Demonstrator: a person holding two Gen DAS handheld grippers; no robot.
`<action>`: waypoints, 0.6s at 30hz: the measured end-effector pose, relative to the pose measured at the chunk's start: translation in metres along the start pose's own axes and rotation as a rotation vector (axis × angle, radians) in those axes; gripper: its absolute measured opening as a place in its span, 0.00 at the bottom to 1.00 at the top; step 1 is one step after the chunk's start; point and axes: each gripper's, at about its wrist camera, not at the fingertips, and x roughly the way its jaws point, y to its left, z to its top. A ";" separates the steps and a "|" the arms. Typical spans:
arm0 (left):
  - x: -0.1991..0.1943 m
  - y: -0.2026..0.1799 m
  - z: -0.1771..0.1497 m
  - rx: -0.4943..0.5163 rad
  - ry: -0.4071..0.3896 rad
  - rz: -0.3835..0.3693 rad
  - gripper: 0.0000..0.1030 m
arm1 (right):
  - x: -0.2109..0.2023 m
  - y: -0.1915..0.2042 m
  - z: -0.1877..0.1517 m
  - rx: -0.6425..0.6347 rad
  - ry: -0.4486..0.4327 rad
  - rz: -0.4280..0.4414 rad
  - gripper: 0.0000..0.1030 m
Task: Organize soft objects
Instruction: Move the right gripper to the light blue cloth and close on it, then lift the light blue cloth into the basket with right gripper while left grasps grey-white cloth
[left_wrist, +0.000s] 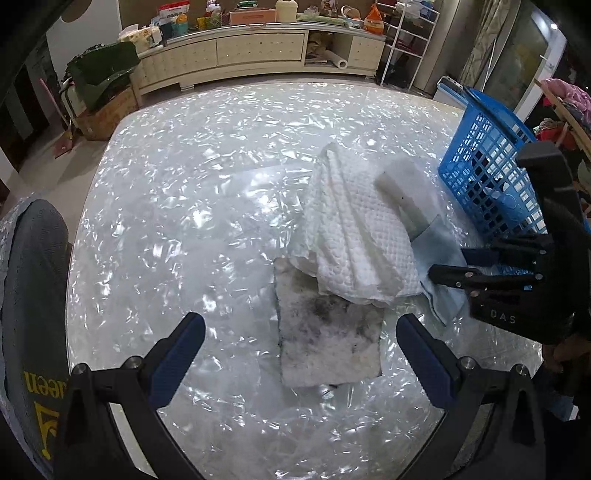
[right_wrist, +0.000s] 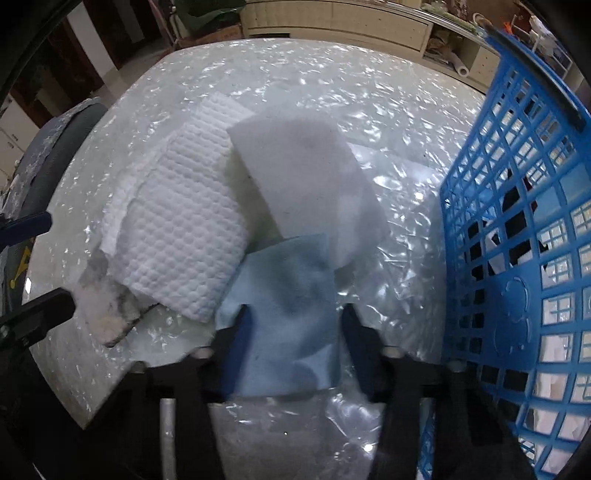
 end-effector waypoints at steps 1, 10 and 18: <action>-0.001 0.001 0.000 -0.001 -0.002 0.000 1.00 | -0.001 0.001 0.000 -0.002 0.001 0.013 0.21; -0.021 0.000 0.002 0.004 -0.037 -0.001 1.00 | -0.019 0.006 -0.003 0.008 -0.009 0.058 0.06; -0.034 -0.008 0.007 0.020 -0.062 -0.001 1.00 | -0.061 0.013 -0.016 -0.016 -0.053 0.077 0.06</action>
